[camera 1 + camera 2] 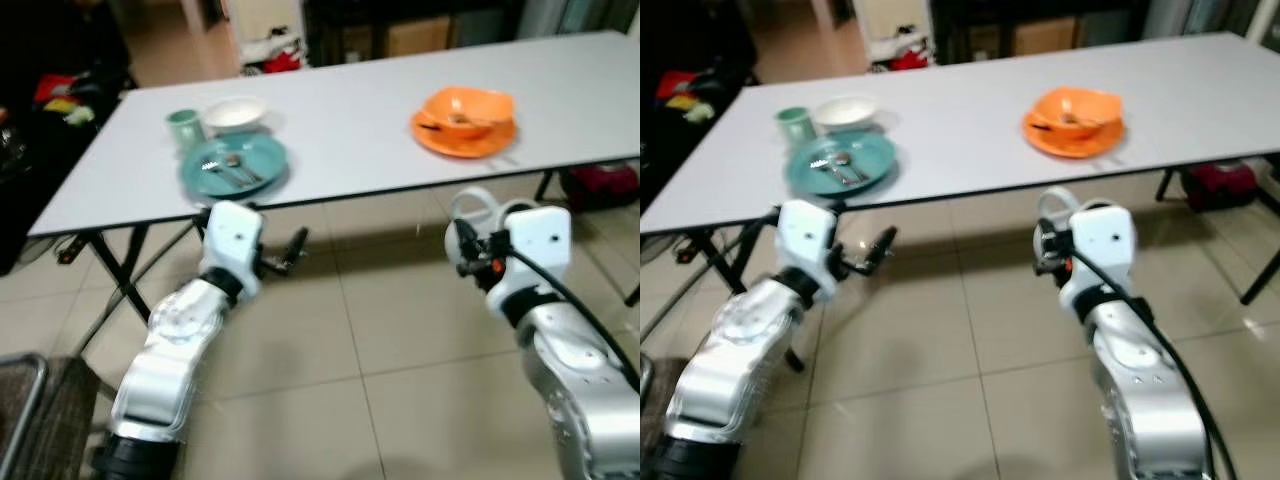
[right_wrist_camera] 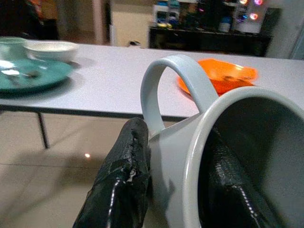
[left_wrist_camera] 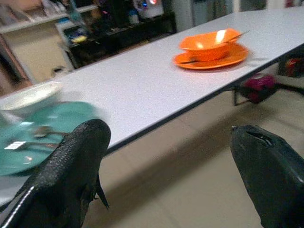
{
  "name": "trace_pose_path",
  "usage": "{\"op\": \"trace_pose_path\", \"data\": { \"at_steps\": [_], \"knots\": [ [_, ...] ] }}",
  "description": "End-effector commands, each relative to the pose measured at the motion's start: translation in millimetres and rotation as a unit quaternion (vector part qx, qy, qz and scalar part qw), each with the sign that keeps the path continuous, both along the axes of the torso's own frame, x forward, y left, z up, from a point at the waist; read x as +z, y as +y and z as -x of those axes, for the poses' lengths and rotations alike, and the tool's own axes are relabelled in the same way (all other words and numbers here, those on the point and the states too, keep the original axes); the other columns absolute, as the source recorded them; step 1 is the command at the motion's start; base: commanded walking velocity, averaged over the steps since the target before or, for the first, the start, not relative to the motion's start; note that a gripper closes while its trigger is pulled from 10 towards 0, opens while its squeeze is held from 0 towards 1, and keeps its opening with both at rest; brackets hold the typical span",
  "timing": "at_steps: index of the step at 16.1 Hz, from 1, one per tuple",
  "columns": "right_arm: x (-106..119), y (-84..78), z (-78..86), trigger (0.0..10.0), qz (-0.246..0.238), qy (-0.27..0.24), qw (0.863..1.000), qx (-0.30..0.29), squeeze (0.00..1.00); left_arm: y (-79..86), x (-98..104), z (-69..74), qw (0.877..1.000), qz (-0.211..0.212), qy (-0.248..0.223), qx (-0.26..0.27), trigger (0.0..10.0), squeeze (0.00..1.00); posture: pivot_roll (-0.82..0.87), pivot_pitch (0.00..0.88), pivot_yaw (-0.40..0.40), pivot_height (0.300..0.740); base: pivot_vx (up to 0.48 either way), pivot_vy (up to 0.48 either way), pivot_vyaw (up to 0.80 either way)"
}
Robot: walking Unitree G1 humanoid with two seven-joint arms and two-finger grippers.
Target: Setting the table
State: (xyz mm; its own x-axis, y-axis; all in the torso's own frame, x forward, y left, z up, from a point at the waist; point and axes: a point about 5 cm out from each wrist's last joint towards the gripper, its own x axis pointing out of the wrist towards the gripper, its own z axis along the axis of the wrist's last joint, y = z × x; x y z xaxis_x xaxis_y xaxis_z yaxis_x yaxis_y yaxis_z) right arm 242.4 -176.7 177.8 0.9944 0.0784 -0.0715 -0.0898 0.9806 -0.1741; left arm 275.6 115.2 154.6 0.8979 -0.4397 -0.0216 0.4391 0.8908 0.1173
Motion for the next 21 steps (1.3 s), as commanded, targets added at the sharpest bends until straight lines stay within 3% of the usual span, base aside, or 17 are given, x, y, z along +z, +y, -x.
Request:
{"op": "trace_pose_path", "data": {
  "at_steps": [1,7,13,19,21],
  "knots": [
    [7.5,5.6,0.2,10.0,-0.003,-0.018,1.000,0.012,0.00,9.5,2.2,-1.3,1.000,-0.011,-0.004,0.013,10.0,0.00,-0.06,0.000,0.103,0.740,0.307,0.000,0.00],
    [7.5,5.4,-1.1,10.0,-0.005,-0.018,1.000,0.011,0.00,8.4,2.7,-2.2,1.000,-0.011,-0.005,0.011,10.0,0.00,-0.06,0.000,0.100,0.740,0.307,0.000,0.00],
    [7.8,5.0,-2.8,10.0,-0.007,-0.019,1.000,0.008,0.00,6.1,3.8,-4.4,1.000,-0.010,-0.007,0.007,10.0,0.00,-0.06,0.000,0.104,0.740,0.310,0.000,-0.80],
    [8.4,5.4,-3.5,10.0,-0.008,-0.022,1.000,0.008,0.00,6.6,3.8,-4.7,1.000,-0.010,-0.009,0.008,10.0,0.00,-0.06,0.000,0.099,0.740,0.311,0.000,0.00],
    [6.9,6.1,-3.7,10.0,-0.014,-0.014,1.000,0.013,0.00,5.5,4.1,-5.4,1.000,-0.010,-0.011,0.007,10.0,0.00,-0.06,0.000,0.100,0.740,0.311,0.000,-0.69]
  ]
}}
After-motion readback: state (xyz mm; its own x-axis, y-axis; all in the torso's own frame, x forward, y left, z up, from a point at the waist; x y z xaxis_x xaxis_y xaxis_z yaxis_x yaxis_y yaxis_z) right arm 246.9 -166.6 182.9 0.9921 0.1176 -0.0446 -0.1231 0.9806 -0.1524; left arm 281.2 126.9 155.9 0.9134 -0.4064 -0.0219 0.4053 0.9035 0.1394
